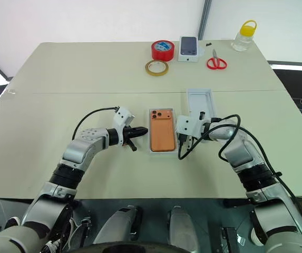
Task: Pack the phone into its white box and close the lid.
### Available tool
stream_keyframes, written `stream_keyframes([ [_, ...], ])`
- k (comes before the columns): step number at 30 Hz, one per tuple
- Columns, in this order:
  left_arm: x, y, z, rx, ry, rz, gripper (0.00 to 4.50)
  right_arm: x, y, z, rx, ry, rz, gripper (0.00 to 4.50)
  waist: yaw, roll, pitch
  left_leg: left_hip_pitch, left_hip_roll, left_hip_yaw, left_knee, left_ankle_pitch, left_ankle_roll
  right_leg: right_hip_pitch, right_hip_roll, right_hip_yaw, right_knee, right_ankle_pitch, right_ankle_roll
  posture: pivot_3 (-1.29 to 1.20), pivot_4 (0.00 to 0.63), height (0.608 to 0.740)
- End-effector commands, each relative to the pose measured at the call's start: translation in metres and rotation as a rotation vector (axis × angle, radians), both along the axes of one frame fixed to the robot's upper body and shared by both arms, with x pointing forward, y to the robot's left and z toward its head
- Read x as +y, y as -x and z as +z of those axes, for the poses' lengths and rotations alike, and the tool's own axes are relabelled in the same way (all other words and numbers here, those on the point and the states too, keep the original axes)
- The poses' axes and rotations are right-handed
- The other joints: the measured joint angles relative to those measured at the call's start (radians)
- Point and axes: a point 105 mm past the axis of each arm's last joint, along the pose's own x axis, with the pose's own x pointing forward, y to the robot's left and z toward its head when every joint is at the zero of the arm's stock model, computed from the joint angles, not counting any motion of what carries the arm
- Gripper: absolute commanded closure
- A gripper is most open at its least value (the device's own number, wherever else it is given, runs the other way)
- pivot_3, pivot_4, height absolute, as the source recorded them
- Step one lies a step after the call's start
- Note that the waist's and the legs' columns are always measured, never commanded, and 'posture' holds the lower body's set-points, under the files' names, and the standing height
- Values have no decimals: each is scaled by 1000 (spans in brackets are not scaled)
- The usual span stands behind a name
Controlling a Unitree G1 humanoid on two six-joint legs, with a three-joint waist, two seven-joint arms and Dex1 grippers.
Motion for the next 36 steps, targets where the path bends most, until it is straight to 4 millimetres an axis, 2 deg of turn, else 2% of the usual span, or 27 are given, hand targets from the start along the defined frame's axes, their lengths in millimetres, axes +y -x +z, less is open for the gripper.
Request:
stream_keyframes([
  [1, 23, -13, 12, -47, -3, 73, 4500, 0, -9, 28, -68, -53, -1, 4462, -4, 0, 0, 0, 0, 0, 0, 0, 0, 0, 0, 0, 0, 0, 0, 0, 150, 740],
  [5, 32, -18, 23, -69, 21, 91, 4500, 7, -16, 39, -80, -127, -11, 4462, -4, 0, 0, 0, 1, 0, 0, 0, 0, -1, 0, 0, 1, 0, 0, 0, 150, 740],
  [11, 32, -16, 32, -99, 45, 84, 4500, 7, -26, 36, -101, -114, -32, 4462, 7, 0, 0, -1, 0, 0, 1, 0, 0, 0, -1, 0, 0, 0, 0, 0, 150, 740],
  [17, 33, -10, 43, -113, 100, 77, 4500, -9, -36, 22, -119, -27, -86, 4462, -3, 0, 0, -1, 0, 0, 1, 0, 0, -1, 0, 0, 0, 0, 0, 0, 150, 740],
  [20, 33, 5, 49, -115, 134, 9, 4500, -16, -32, 20, -111, -18, -88, 4462, -3, 0, 0, -1, 0, 0, 1, 0, 0, -1, 0, 0, 0, 0, 0, 0, 150, 740],
  [26, 56, 10, 54, -137, 115, 35, 4500, -20, -28, 30, -92, -81, -101, 4462, 2, 0, 1, -1, 0, 0, 1, 0, 0, -1, 0, 1, 0, 0, 0, 0, 150, 740],
  [31, 67, 9, 56, -143, 107, 58, 4500, -39, -26, 22, -96, 24, -106, 4462, 4, 0, 1, -1, 0, 0, 1, 0, 0, 0, -1, 0, 0, 0, 0, 0, 150, 740],
  [33, 68, 9, 57, -150, 103, 59, 4500, -36, -27, 27, -99, -14, -110, 4462, 2, 0, 1, -1, 0, 0, 1, 0, 0, 0, -1, 0, 0, 0, 0, 0, 150, 740],
  [36, 71, 10, 59, -156, 101, 57, 4500, -21, -27, 38, -94, -117, -100, 4462, -5, 1, 1, -1, 1, 0, 1, 0, 0, -1, 0, 1, 0, 0, 0, 0, 150, 740],
])
